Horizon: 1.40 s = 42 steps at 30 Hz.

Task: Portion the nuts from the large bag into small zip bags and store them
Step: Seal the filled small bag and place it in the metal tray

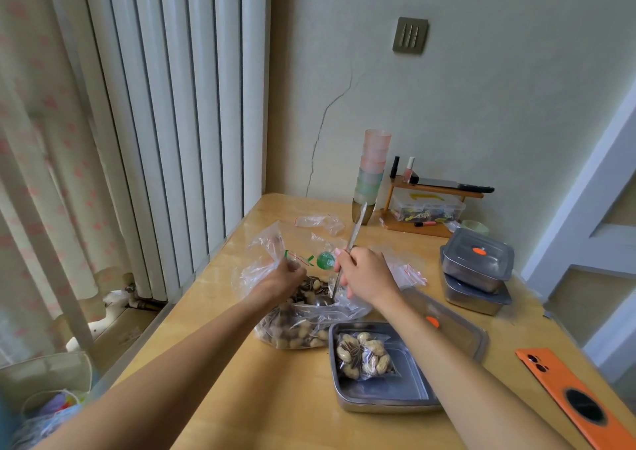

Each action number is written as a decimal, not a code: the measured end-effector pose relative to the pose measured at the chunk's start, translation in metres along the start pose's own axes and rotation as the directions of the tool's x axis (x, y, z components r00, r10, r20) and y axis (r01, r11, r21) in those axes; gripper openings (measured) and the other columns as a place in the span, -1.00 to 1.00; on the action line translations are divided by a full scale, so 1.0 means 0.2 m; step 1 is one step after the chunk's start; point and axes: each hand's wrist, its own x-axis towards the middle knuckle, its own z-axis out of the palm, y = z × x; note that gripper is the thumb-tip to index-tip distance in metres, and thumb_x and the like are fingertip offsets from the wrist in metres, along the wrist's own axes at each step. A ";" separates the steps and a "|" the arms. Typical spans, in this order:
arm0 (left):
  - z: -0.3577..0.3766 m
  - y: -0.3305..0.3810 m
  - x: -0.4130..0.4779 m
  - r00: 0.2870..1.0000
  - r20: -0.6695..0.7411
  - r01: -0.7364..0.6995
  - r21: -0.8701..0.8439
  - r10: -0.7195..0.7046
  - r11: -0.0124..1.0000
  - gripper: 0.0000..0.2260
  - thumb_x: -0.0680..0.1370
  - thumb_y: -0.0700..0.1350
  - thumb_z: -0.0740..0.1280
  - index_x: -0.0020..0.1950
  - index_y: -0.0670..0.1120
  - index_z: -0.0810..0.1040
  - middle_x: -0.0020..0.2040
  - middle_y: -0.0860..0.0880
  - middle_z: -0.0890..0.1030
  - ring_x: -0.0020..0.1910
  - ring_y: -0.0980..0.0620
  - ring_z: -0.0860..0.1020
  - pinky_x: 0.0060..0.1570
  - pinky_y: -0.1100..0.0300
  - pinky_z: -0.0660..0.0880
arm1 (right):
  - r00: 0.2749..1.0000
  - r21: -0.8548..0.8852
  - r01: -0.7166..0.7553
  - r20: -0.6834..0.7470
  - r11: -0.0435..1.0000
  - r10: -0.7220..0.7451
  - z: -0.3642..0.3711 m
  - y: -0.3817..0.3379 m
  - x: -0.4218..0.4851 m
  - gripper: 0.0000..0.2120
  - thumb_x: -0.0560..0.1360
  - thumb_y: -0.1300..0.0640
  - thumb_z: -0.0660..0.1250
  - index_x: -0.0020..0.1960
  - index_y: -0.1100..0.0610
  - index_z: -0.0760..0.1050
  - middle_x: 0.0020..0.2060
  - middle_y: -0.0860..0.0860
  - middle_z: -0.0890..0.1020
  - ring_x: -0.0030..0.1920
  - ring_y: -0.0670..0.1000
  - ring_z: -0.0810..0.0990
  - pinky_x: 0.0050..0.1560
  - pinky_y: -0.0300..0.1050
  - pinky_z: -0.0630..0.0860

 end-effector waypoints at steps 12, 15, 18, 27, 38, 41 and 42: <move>-0.05 0.05 -0.05 0.975 -0.071 -0.221 -0.166 0.212 0.961 -0.88 0.64 -0.01 0.17 -0.06 0.16 0.29 -0.15 -0.15 0.47 -0.18 -0.07 0.43 -0.11 -0.07 0.43 | 0.933 0.220 -0.360 0.119 0.907 0.341 -0.02 0.07 -0.02 -0.63 0.73 0.02 0.15 -0.03 0.16 0.65 -0.29 -0.01 0.76 -0.58 -0.06 0.40 -0.25 -0.15 0.54; -0.07 0.04 -0.05 0.967 -0.063 -0.254 -0.187 0.246 0.949 -0.79 0.65 -0.12 0.17 0.19 0.15 0.25 -0.21 -0.12 0.43 -0.25 -0.05 0.39 -0.21 0.02 0.39 | 0.937 0.229 -0.344 0.019 0.911 0.349 -0.04 0.06 -0.01 -0.60 0.74 0.00 0.13 -0.07 0.14 0.64 -0.32 0.00 0.74 -0.58 -0.05 0.44 -0.27 -0.17 0.44; -0.09 0.03 -0.05 0.963 -0.034 -0.271 -0.094 0.269 0.958 -0.62 0.63 -0.17 0.20 0.37 0.05 0.14 -0.23 -0.07 0.38 -0.30 0.02 0.37 -0.25 0.13 0.40 | 0.936 0.216 -0.321 -0.076 0.922 0.344 -0.05 0.05 -0.01 -0.59 0.74 0.00 0.12 -0.09 0.14 0.64 -0.31 0.01 0.73 -0.57 -0.06 0.50 -0.31 -0.21 0.43; -0.08 -0.01 -0.06 0.941 0.107 -0.333 0.128 0.321 0.934 -0.46 0.50 -0.10 0.33 0.41 0.00 0.17 -0.25 0.04 0.49 -0.24 0.10 0.45 -0.14 0.13 0.44 | 0.891 0.275 -0.275 -0.287 0.921 0.351 -0.07 0.00 0.03 -0.61 0.73 0.01 0.12 -0.07 0.18 0.61 -0.29 0.05 0.71 -0.59 -0.06 0.53 -0.56 -0.40 0.34; -0.02 -0.02 -0.03 0.940 0.138 -0.332 0.168 0.311 0.928 -0.41 0.59 -0.01 0.45 0.43 0.05 0.12 0.26 -0.11 0.45 0.12 -0.05 0.53 -0.05 0.23 0.47 | 0.867 0.291 -0.256 -0.353 0.922 0.352 -0.11 -0.03 0.05 -0.59 0.73 0.00 0.11 -0.09 0.17 0.60 -0.32 0.04 0.68 -0.56 -0.01 0.57 -0.52 -0.32 0.40; 0.00 -0.01 -0.03 0.939 0.120 -0.341 0.209 0.322 0.917 -0.36 0.56 -0.03 0.48 0.45 0.02 0.12 0.32 -0.06 0.38 0.10 -0.03 0.53 -0.15 0.30 0.44 | 0.866 0.288 -0.248 -0.362 0.925 0.345 -0.12 -0.02 0.05 -0.59 0.73 0.00 0.11 -0.10 0.17 0.59 -0.30 0.06 0.68 -0.58 -0.04 0.55 -0.55 -0.35 0.38; 0.00 -0.01 -0.03 0.942 0.116 -0.333 0.221 0.315 0.916 -0.35 0.55 -0.05 0.49 0.45 0.01 0.12 0.31 -0.04 0.37 0.08 -0.03 0.53 -0.22 0.34 0.43 | 0.869 0.282 -0.247 -0.358 0.927 0.341 -0.13 -0.02 0.05 -0.59 0.73 0.00 0.10 -0.11 0.17 0.59 -0.29 0.06 0.68 -0.59 -0.04 0.55 -0.55 -0.36 0.38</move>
